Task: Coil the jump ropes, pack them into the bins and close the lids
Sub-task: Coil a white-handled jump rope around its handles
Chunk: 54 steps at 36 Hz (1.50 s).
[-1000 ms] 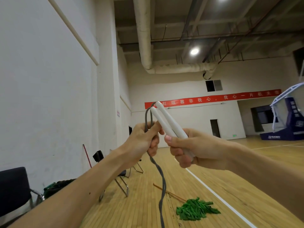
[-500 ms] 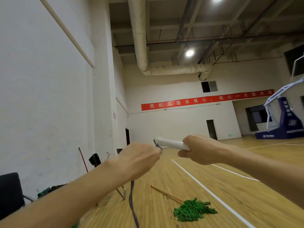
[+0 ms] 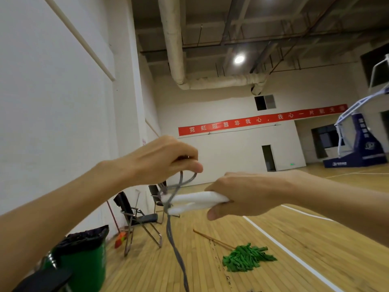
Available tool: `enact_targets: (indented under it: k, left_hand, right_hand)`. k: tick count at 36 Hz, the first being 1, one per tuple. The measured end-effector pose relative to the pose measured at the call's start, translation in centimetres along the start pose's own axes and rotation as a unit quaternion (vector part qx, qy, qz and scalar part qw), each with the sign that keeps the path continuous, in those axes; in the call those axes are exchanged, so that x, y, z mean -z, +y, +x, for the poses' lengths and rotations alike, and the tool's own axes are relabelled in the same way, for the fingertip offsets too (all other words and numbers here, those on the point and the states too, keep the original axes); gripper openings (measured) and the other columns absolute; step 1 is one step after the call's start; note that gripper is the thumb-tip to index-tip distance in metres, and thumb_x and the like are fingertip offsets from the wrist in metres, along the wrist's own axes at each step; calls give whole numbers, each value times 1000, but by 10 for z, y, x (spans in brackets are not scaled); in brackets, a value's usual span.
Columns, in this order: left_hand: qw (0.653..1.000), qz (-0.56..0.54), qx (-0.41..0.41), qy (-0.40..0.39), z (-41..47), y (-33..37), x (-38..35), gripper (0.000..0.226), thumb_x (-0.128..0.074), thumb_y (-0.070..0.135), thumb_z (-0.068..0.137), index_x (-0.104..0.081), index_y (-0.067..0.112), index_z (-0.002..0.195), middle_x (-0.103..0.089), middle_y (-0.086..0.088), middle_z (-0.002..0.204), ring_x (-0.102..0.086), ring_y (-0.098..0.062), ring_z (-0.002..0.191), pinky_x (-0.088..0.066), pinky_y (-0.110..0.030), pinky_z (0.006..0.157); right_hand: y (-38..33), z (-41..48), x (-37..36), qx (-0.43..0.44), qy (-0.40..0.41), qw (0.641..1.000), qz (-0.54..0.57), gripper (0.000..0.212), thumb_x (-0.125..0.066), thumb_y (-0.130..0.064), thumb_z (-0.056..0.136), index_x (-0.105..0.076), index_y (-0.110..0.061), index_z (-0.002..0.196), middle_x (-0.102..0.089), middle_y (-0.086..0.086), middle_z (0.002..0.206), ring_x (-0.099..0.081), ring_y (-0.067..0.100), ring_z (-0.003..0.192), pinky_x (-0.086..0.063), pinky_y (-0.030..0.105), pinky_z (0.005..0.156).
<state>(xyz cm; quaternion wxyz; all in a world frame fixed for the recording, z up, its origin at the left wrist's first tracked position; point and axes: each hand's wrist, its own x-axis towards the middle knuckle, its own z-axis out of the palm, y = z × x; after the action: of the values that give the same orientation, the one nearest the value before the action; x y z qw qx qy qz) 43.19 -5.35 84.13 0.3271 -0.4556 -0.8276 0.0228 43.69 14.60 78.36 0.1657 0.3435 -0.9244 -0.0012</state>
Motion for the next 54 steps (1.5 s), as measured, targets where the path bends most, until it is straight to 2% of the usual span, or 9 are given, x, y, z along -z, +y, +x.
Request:
enact_targets:
  k: [15,17,20,24,31,35,41,49,54]
  left_hand:
    - [952,-297,39,69,-3,4,0,38,-61,33,91,-70,-4,84,-64,-11,71,-57,-19,60,-45,-14,55]
    - [944,-318,54,61,-7,-3,-4,11,-72,16,90,-70,6,94,-65,-9,83,-62,-14,68,-50,-18,58]
    - [916,-382,84,91,-12,-3,-7,33,-62,-13,88,-63,17,103,-61,-11,95,-63,-13,64,-48,-18,51]
    - [868,-458,163,104,-3,9,-12,8,-62,16,93,-68,19,97,-62,-11,79,-55,-11,54,-44,-18,44]
    - [845,-457,220,173,11,8,-25,29,-68,47,78,-68,19,87,-61,-3,57,-54,-10,42,-42,-20,39]
    - [805,-500,256,191,18,13,-26,22,-66,40,92,-60,20,84,-58,2,51,-55,-12,43,-47,-27,49]
    - [913,-279,140,263,17,16,-38,24,-51,11,103,-57,31,91,-58,5,76,-62,-5,69,-52,-21,63]
    - [859,-422,202,209,20,36,-40,29,-31,34,108,-50,15,102,-45,2,59,-41,-5,44,-35,-17,42]
    - [889,-388,206,132,11,30,-44,29,-34,35,108,-57,18,108,-53,2,55,-52,-12,47,-43,-23,48]
  right_hand:
    - [-9,-15,9,71,229,969,54,18,-61,-47,94,-58,-32,105,-55,-20,69,-60,0,66,-44,15,61]
    - [-7,-15,9,66,255,962,70,14,-63,-45,94,-53,-35,96,-56,-17,67,-58,-2,61,-41,12,58]
    - [-6,-16,8,61,288,950,101,18,-66,-41,93,-48,-40,88,-55,-15,65,-56,-2,59,-41,13,57]
    - [-4,-15,6,56,307,940,135,25,-67,-41,92,-42,-44,92,-59,-12,70,-57,-2,59,-44,14,57]
    - [-4,-15,3,76,319,922,209,45,-66,-33,95,-33,-49,121,-59,-7,67,-54,4,52,-45,15,54]
    - [-7,-14,2,72,324,906,261,56,-66,-35,94,-34,-45,139,-57,-5,67,-50,4,52,-46,18,54]
    - [-12,-5,-1,89,337,879,326,34,-69,-34,92,-49,-48,116,-62,-22,92,-62,7,75,-53,19,60]
    - [4,-6,6,29,363,845,392,16,-68,-24,94,-63,-34,105,-56,-13,71,-51,-3,57,-46,16,55]
    - [20,-9,8,-33,371,838,399,13,-68,-25,94,-62,-34,102,-54,-2,79,-50,0,57,-45,15,54]
